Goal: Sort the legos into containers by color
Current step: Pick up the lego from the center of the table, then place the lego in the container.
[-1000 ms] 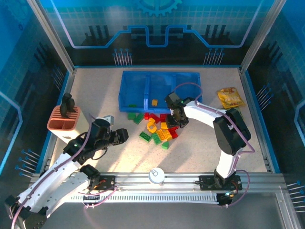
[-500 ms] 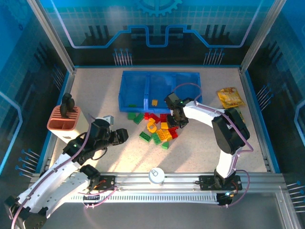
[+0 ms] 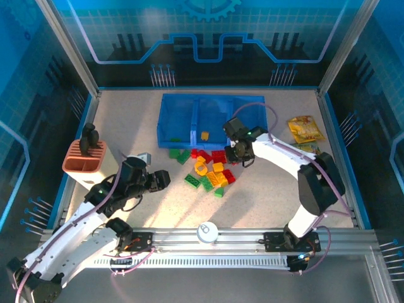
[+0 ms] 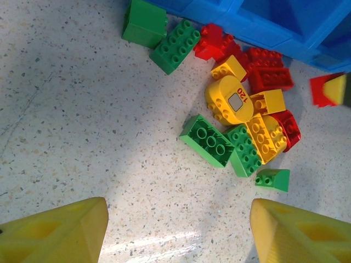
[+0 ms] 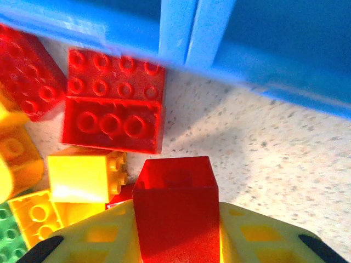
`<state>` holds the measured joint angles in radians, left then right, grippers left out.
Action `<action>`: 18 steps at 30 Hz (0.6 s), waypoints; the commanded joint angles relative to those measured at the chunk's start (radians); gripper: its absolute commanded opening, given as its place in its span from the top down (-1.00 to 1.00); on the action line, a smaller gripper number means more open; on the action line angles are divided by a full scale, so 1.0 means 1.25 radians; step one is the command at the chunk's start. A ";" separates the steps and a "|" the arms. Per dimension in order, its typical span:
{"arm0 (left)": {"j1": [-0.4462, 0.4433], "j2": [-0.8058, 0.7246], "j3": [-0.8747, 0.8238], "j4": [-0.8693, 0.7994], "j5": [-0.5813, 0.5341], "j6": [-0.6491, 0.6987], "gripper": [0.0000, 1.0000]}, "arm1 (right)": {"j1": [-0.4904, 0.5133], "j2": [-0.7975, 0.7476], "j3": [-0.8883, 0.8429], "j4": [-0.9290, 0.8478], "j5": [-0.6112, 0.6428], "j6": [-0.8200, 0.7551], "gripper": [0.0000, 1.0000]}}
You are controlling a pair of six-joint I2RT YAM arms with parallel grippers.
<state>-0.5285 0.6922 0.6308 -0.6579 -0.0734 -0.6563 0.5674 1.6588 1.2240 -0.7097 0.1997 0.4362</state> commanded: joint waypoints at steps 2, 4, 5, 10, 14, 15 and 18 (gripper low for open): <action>-0.008 0.012 0.016 -0.010 0.001 0.000 -0.40 | -0.070 -0.040 0.068 -0.039 0.022 -0.025 0.30; -0.008 0.020 0.017 -0.013 0.007 0.000 -0.40 | -0.112 -0.027 0.102 -0.049 0.001 -0.033 0.30; -0.008 0.020 0.017 -0.014 0.009 0.000 -0.40 | -0.133 -0.017 0.121 -0.051 -0.011 -0.038 0.30; -0.009 0.017 0.011 -0.015 0.018 -0.009 -0.40 | -0.205 0.082 0.221 -0.065 -0.062 -0.055 0.31; -0.011 0.020 0.013 -0.022 0.028 -0.011 -0.40 | -0.234 0.171 0.299 -0.088 -0.062 -0.061 0.31; -0.013 0.022 0.013 -0.022 0.029 -0.012 -0.40 | -0.241 0.186 0.309 -0.089 -0.064 -0.058 0.31; -0.014 0.038 0.017 -0.021 0.035 -0.018 -0.40 | -0.247 0.211 0.328 -0.089 -0.055 -0.052 0.30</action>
<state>-0.5354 0.7261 0.6308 -0.6609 -0.0547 -0.6567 0.2733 1.9015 1.5921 -0.7727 0.1452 0.3794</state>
